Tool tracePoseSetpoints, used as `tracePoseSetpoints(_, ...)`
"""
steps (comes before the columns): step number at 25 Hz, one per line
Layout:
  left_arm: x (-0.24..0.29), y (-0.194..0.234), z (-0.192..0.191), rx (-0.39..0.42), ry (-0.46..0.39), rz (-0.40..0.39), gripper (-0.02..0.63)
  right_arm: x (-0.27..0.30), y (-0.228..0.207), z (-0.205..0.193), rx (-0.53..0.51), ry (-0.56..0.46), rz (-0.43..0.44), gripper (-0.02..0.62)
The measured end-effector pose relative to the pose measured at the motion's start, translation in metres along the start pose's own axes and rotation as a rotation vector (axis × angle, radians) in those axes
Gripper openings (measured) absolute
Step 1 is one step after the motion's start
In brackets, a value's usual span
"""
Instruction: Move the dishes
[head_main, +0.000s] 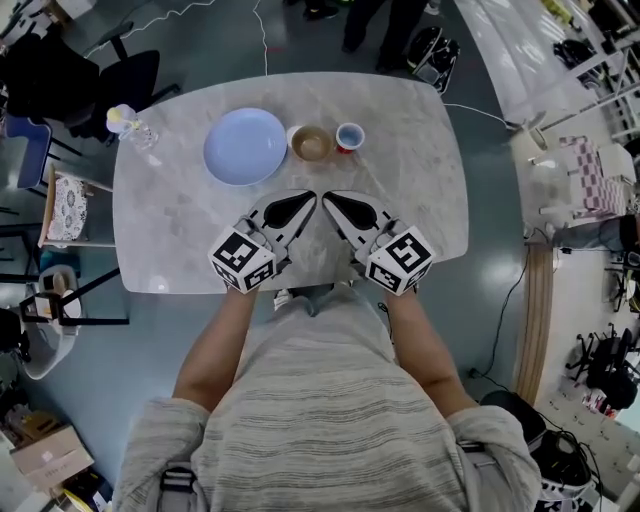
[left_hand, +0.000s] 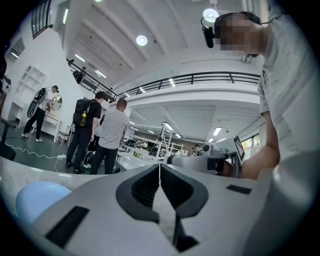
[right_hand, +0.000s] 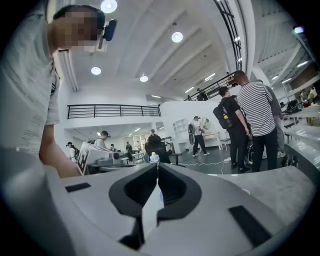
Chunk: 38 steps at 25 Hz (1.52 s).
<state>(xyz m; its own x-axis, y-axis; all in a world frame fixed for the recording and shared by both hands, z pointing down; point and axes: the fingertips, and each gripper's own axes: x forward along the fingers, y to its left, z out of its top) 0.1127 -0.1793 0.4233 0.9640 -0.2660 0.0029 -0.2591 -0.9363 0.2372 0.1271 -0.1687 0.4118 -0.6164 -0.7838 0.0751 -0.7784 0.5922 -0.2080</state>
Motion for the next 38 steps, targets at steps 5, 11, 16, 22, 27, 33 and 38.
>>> tracePoseSetpoints(5,-0.023,-0.023,0.012,0.060,-0.010,-0.036,0.021,-0.007,0.026,0.008,-0.027,-0.036,-0.018,0.019)
tracePoseSetpoints(11,-0.050,-0.036,0.024,0.086,-0.028,-0.044,0.021,-0.009,0.056,0.016,-0.062,-0.060,-0.029,0.018)
tracePoseSetpoints(16,-0.073,-0.040,0.025,0.086,-0.031,-0.046,0.021,-0.005,0.081,0.013,-0.079,-0.056,-0.023,0.018)
tracePoseSetpoints(22,-0.087,-0.049,0.029,0.110,-0.032,-0.054,0.021,-0.003,0.099,0.016,-0.094,-0.054,-0.016,0.018)
tracePoseSetpoints(27,-0.092,-0.051,0.028,0.107,-0.036,-0.056,0.021,-0.004,0.105,0.012,-0.108,-0.039,-0.024,0.017)
tracePoseSetpoints(33,-0.092,-0.056,0.029,0.119,-0.037,-0.075,0.021,-0.010,0.105,0.011,-0.117,-0.027,-0.045,0.017)
tracePoseSetpoints(38,-0.087,-0.057,0.029,0.119,-0.042,-0.084,0.021,-0.012,0.102,0.010,-0.131,-0.014,-0.046,0.017)
